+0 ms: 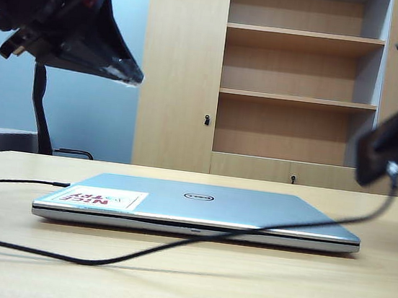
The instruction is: Pick up the charging cable and the phone, plug the charging cable into the charging port on the phone, and finally place them back on the table.
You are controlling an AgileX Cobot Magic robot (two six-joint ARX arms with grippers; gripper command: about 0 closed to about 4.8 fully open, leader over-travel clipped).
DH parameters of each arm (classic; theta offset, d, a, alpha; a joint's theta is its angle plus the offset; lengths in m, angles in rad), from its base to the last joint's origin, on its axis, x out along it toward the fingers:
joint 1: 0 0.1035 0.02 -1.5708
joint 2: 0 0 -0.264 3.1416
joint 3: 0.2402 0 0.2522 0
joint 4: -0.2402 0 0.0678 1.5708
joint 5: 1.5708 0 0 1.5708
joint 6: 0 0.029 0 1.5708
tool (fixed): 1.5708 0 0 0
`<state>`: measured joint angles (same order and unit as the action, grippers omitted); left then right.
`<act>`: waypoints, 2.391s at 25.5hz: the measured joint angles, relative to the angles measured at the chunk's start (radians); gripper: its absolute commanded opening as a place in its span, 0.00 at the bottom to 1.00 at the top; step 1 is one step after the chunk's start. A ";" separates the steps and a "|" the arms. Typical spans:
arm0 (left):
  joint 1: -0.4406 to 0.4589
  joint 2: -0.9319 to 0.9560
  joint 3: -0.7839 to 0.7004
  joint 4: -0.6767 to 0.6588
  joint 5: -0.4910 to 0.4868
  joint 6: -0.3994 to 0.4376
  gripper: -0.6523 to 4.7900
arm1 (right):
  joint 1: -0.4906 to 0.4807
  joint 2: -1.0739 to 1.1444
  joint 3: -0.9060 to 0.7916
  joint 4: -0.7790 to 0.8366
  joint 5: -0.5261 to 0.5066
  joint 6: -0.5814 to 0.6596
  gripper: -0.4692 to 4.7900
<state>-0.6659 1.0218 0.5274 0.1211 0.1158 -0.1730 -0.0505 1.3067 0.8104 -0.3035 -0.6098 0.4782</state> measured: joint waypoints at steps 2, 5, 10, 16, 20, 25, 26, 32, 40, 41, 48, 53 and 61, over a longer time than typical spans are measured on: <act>0.009 -0.002 0.000 -0.020 0.002 0.019 0.11 | -0.027 0.032 0.007 -0.014 0.002 -0.036 0.08; 0.017 -0.004 0.000 -0.031 0.000 0.031 0.11 | -0.033 0.091 0.007 -0.021 0.003 -0.079 0.08; 0.016 -0.005 0.000 -0.028 0.002 0.039 0.11 | -0.027 0.210 0.007 -0.023 0.000 -0.110 0.08; 0.016 -0.005 0.000 -0.027 0.001 0.042 0.11 | -0.029 0.286 0.021 0.024 -0.031 -0.109 0.08; 0.016 -0.004 0.000 -0.027 0.001 0.042 0.11 | -0.027 0.361 0.132 0.015 -0.016 -0.126 0.08; 0.016 -0.005 0.000 -0.027 0.001 0.042 0.11 | -0.028 0.399 0.214 -0.023 0.044 -0.138 0.08; 0.016 -0.005 0.000 -0.027 0.001 0.042 0.11 | -0.028 0.399 0.216 -0.031 0.053 -0.138 0.08; 0.016 -0.005 0.000 -0.027 0.001 0.042 0.11 | -0.029 0.392 0.226 -0.109 0.084 -0.167 0.11; 0.016 -0.005 0.000 -0.027 0.001 0.042 0.11 | -0.032 0.399 0.219 -0.210 0.142 -0.214 0.46; 0.016 -0.005 0.000 -0.027 0.001 0.042 0.11 | -0.033 0.399 0.221 -0.210 0.143 -0.215 0.48; 0.016 -0.006 0.000 -0.028 0.001 0.042 0.11 | -0.030 0.262 0.224 -0.253 0.285 -0.233 0.48; 0.016 -0.012 0.000 -0.029 0.001 0.042 0.11 | -0.030 0.122 0.224 -0.249 0.282 -0.241 0.42; 0.016 -0.122 0.026 -0.056 0.001 0.042 0.11 | -0.015 -0.082 0.225 -0.338 0.216 -0.249 0.08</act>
<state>-0.6498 0.8997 0.5529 0.0647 0.1169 -0.1310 -0.0654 1.2247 1.0351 -0.6415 -0.3939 0.2291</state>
